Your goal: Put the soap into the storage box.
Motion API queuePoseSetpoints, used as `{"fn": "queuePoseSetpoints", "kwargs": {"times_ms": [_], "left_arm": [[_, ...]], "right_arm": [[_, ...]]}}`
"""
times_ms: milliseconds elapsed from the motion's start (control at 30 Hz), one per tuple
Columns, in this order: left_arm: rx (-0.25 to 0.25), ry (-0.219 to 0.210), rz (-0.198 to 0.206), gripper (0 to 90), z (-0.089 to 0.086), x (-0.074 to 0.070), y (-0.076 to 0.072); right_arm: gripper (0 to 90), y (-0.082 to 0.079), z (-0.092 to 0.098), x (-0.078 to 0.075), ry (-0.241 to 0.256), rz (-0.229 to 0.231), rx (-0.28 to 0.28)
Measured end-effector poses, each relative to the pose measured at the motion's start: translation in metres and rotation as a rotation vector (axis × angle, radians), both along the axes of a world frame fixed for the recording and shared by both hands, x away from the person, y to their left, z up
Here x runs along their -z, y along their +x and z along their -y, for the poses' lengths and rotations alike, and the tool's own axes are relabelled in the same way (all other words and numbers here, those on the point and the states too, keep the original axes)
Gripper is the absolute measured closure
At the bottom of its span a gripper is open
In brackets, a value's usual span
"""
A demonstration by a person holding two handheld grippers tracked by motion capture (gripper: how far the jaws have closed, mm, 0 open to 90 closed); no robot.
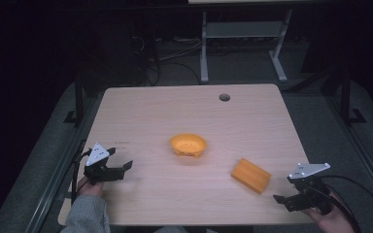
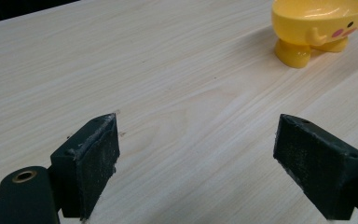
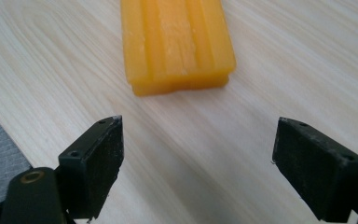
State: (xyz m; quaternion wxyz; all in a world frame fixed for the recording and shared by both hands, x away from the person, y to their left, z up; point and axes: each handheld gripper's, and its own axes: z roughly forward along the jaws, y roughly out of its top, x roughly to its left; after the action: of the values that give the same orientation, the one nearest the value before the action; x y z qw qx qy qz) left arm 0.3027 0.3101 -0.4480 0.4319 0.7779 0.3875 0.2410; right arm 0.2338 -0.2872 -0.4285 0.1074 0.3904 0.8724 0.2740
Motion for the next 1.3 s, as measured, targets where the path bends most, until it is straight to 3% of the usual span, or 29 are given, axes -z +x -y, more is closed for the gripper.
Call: {"fn": "queuePoseSetpoints", "kwargs": {"times_ms": [833,1300], "left_arm": [[-0.005,-0.007,0.005,13.8,-0.003,0.0,0.001],[-0.004,-0.007,0.006,13.8,-0.004,-0.001,0.001]], "right_arm": [[15.6,0.042,-0.046,-0.02,-0.082,-0.034,-0.125],[14.8,0.061,-0.072,-0.01,-0.132,-0.088,-0.155]]}}
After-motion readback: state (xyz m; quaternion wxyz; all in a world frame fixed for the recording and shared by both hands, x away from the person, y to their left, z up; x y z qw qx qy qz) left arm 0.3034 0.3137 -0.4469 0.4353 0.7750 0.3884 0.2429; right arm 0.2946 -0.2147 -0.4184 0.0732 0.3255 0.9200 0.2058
